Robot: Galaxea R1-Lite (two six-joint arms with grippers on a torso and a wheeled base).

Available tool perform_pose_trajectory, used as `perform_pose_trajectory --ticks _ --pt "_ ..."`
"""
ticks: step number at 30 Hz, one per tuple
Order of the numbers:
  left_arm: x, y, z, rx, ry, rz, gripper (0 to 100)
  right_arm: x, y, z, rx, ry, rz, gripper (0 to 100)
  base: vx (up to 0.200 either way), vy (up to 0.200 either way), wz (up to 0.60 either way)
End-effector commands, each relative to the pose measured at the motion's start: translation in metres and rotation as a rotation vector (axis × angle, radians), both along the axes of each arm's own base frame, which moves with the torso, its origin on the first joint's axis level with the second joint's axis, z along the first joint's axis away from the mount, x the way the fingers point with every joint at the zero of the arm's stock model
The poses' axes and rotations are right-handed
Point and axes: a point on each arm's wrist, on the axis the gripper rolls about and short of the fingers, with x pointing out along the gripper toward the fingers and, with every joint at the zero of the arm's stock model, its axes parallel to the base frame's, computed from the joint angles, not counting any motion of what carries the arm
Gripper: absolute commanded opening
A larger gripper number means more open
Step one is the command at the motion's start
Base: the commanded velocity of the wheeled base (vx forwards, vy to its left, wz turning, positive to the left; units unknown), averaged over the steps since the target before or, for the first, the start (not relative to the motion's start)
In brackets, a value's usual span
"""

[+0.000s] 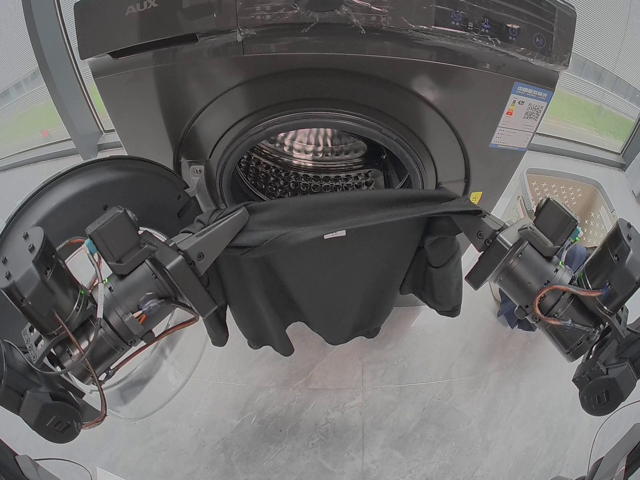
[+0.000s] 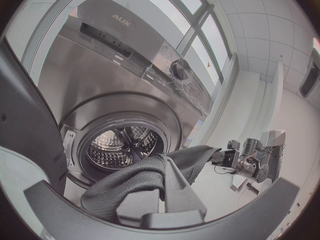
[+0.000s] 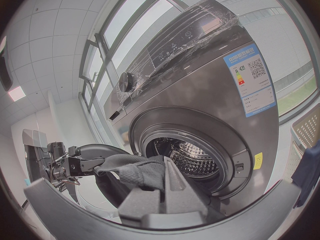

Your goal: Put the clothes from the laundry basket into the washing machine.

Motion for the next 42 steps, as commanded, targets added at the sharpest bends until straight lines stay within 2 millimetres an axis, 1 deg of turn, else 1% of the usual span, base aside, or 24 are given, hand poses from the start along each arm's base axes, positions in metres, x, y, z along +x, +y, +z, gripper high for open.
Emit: perform_pose_trajectory --ticks 1,3,5,8,11,20,22,24,27,30,31,32,33,34,35,36,37,38,39,40,41,42 --pt "-0.006 0.002 0.015 -0.038 -0.061 -0.006 0 0.0 0.002 0.0 0.001 0.0 0.004 0 0.0 0.0 0.0" --pt "-0.008 0.003 0.017 -0.045 -0.071 -0.004 0 -0.001 0.001 0.002 0.007 -0.005 0.002 0 0.0 0.0 0.0" --pt "-0.01 0.004 0.016 -0.041 -0.065 -0.007 0 -0.001 0.0 0.003 0.009 -0.007 0.002 0 0.0 0.0 0.0" --pt "-0.011 -0.003 0.012 -0.032 -0.051 -0.034 0 -0.004 -0.002 0.005 0.012 -0.013 0.001 0 0.0 0.0 0.0" --pt "-0.009 -0.005 0.012 -0.028 -0.054 -0.034 0 -0.005 -0.003 0.008 0.017 -0.021 0.001 0 0.0 0.0 0.0" --pt "-0.006 -0.006 0.02 -0.034 -0.088 -0.029 0 -0.004 -0.002 0.007 0.011 -0.019 -0.002 0 0.0 0.0 0.0" --pt "-0.003 -0.009 0.024 -0.041 -0.1 -0.031 0 -0.003 -0.005 0.007 0.011 -0.021 -0.013 0 0.0 0.0 0.0" --pt "-0.001 -0.012 0.024 -0.039 -0.098 -0.037 0 -0.003 -0.005 0.007 0.01 -0.02 -0.012 0 0.0 0.0 0.0" --pt "-0.003 -0.022 0.016 -0.001 -0.092 -0.07 0 -0.005 -0.006 -0.004 -0.021 0.02 -0.011 0 0.0 0.0 0.0" --pt "-0.013 -0.031 0.004 0.042 -0.071 -0.127 0 -0.016 -0.009 -0.036 -0.116 0.14 0.014 0 0.0 0.0 0.0" --pt "-0.013 -0.033 0.003 0.046 -0.069 -0.134 0 -0.018 -0.008 -0.042 -0.133 0.16 0.024 0 0.0 0.0 0.0" --pt "-0.013 -0.034 0.003 0.047 -0.072 -0.137 0 -0.018 -0.006 -0.047 -0.144 0.171 0.032 0 0.0 0.0 0.0" --pt "-0.013 -0.036 0.002 0.049 -0.07 -0.143 0 -0.013 -0.001 -0.059 -0.175 0.207 0.036 0 0.0 0.0 0.0" --pt "-0.012 -0.037 0.001 0.054 -0.065 -0.148 0 -0.011 0.001 -0.065 -0.188 0.222 0.038 0 0.0 0.0 0.0" --pt "-0.012 -0.037 0.001 0.055 -0.066 -0.151 0 -0.01 0.001 -0.065 -0.19 0.225 0.039 0 0.0 0.0 0.0" --pt "-0.008 -0.042 -0.006 0.076 -0.048 -0.179 0 -0.01 0.007 -0.074 -0.213 0.247 0.059 0 0.0 0.0 0.0" --pt "-0.005 -0.044 -0.011 0.084 -0.039 -0.18 0 -0.013 0.01 -0.076 -0.223 0.251 0.078 100 0.0 0.0 0.0" --pt "-0.005 -0.044 -0.011 0.084 -0.039 -0.18 0 -0.013 0.01 -0.076 -0.223 0.251 0.078 100 0.0 0.0 0.0" --pt "-0.001 -0.047 -0.017 0.098 -0.023 -0.175 0 -0.021 0.02 -0.082 -0.247 0.264 0.139 100 0.0 0.0 0.0" --pt "-0.001 -0.047 -0.017 0.098 -0.023 -0.175 0 -0.021 0.02 -0.082 -0.247 0.264 0.139 100 0.0 0.0 0.0" --pt "0.001 -0.047 -0.019 0.107 -0.026 -0.167 0 -0.025 0.027 -0.088 -0.265 0.279 0.168 100 0.0 0.0 0.0" --pt "0.001 -0.047 -0.019 0.107 -0.026 -0.167 0 -0.025 0.027 -0.088 -0.265 0.279 0.168 100 0.0 0.0 0.0"
